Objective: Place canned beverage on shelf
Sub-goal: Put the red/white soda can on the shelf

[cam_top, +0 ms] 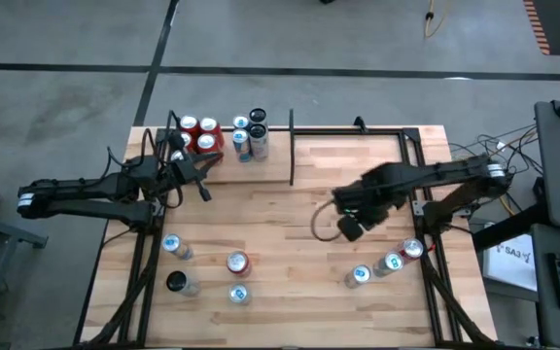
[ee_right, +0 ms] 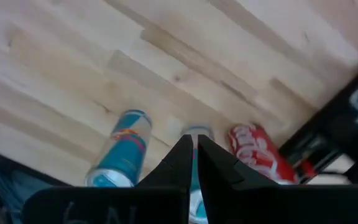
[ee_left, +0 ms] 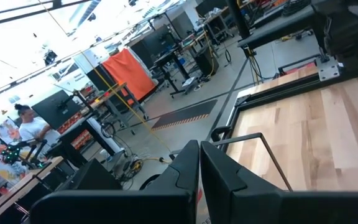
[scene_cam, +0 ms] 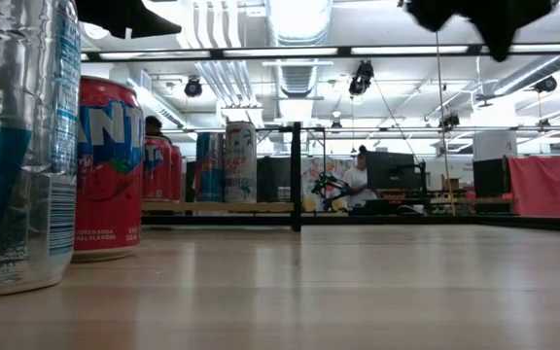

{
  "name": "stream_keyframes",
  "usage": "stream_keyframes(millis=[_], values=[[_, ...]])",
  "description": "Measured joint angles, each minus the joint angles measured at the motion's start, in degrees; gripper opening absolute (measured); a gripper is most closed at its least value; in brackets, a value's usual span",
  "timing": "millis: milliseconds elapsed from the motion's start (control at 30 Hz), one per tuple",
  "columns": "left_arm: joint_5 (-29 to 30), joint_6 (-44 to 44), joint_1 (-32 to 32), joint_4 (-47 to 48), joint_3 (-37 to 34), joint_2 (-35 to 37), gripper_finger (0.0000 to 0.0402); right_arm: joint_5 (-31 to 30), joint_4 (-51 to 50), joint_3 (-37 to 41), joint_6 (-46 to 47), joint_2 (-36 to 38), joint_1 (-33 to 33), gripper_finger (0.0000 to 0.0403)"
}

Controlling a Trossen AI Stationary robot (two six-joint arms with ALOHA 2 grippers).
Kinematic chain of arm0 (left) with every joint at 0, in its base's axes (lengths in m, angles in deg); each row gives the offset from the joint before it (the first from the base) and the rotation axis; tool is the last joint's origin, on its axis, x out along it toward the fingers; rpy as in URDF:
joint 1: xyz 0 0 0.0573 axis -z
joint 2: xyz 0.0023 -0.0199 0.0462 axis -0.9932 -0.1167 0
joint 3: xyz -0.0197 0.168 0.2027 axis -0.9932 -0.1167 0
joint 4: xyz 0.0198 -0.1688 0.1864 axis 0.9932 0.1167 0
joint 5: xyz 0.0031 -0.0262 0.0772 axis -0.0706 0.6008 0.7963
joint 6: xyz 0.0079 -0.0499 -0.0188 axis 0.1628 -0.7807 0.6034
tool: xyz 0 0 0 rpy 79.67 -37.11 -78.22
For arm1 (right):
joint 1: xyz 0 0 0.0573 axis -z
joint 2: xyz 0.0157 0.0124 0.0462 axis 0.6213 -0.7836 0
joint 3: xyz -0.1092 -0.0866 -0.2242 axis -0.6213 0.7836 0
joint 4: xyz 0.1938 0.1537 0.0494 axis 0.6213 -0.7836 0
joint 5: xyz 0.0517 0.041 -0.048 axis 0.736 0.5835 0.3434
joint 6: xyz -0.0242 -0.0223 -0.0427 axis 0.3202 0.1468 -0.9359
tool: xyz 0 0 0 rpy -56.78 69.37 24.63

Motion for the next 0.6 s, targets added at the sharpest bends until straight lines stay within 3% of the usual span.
stream_keyframes(millis=[200, 367, 600], values=[[0.01, -0.05, 0.0, 0.0, 0.0, 0.0, 0.0, -0.01, 6.41, 10.07, 17.31, 9.56, -7.88, 0.0013], [0.0, -0.15, 0.0, 0.0, 0.0, 0.0, 0.0, -0.85, 6.68, 15.47, 26.9, 13.02, -13.87, 0.0013], [0.0, -0.19, 0.0, 0.0, 0.0, -0.04, 0.0, -0.28, 4.75, 20.69, 36.46, 15.98, -15.97, 0.0013]])
